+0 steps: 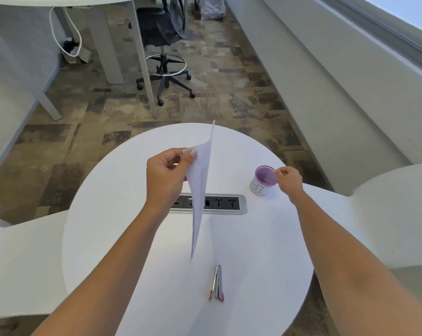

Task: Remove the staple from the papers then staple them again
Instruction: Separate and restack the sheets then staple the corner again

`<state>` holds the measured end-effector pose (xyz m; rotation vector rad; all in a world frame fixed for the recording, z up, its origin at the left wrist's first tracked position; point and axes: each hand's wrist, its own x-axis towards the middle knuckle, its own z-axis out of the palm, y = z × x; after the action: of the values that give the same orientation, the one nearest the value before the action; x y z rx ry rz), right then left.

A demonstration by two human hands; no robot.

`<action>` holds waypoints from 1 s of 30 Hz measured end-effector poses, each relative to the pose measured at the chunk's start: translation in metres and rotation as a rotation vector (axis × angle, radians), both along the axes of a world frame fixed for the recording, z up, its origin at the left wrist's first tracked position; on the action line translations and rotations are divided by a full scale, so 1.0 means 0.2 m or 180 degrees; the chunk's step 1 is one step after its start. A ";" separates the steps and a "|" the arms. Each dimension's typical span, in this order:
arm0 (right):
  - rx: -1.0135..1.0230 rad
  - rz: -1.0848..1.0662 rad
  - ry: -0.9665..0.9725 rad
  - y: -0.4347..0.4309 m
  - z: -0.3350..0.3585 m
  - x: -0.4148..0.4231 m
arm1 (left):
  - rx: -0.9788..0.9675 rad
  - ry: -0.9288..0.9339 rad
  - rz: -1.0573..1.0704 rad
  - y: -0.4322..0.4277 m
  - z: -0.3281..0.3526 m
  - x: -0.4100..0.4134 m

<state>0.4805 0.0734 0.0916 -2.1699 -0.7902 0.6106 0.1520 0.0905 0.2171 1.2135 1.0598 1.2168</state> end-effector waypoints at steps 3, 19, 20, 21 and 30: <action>-0.0164 -0.0006 -0.0128 0.08 -0.03 0.04 | -0.0013 0.0026 0.0041 0.02 -0.01 0.03; -0.0145 -0.0139 -0.0331 0.16 -0.05 0.03 | -0.0154 0.0102 0.0091 0.05 -0.05 0.06; -0.0042 -0.0024 -0.0301 0.15 -0.02 -0.01 | -0.0163 0.0103 0.0090 0.05 -0.05 0.06; 0.0080 0.0109 -0.0224 0.14 0.01 -0.06 | -0.0184 0.0100 0.0092 0.04 -0.05 0.06; 0.1132 0.1732 0.1383 -0.13 0.40 -0.75 | -0.0329 0.0070 0.0337 0.01 -0.05 0.05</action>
<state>0.3307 0.0475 0.1712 -1.4228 -1.1468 1.0764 0.1627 0.0929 0.2075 1.1053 1.2014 1.2162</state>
